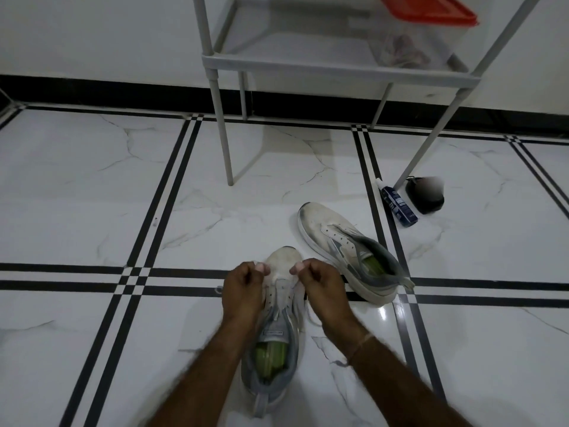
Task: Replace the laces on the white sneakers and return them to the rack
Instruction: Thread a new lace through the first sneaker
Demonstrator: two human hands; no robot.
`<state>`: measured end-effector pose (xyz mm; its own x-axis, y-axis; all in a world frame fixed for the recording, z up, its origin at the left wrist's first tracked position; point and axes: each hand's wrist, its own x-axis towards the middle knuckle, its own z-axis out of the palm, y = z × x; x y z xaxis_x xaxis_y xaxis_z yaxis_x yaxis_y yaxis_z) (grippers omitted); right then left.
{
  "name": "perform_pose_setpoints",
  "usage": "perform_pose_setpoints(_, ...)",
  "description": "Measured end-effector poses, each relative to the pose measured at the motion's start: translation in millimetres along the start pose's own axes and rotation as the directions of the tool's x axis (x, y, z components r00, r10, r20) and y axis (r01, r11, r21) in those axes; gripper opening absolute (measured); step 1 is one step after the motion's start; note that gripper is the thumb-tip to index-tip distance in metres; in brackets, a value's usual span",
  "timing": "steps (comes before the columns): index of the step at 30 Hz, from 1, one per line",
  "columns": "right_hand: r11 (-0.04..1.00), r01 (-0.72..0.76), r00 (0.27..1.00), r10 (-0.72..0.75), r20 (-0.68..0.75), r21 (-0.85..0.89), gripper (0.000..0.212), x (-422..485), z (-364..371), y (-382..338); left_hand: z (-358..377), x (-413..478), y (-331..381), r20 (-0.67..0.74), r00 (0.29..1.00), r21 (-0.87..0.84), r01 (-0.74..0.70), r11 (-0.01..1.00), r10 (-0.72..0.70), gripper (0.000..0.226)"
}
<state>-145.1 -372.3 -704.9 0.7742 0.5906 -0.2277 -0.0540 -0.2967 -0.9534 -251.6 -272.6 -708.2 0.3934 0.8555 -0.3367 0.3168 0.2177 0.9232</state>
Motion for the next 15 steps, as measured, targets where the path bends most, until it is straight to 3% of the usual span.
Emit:
perform_pose_setpoints(7, 0.986, 0.055, 0.991, -0.073, 0.110, 0.157, 0.027, 12, -26, -95, -5, -2, 91, 0.067, 0.995, -0.216, -0.058, 0.975, 0.074, 0.026)
perform_pose_setpoints(15, 0.945, 0.233, 0.964, -0.256, 0.076, 0.231, 0.023, 5, -50, -202, -11, -17, 204, 0.090, 0.947, -0.308, -0.268, 0.913, 0.308, 0.024)
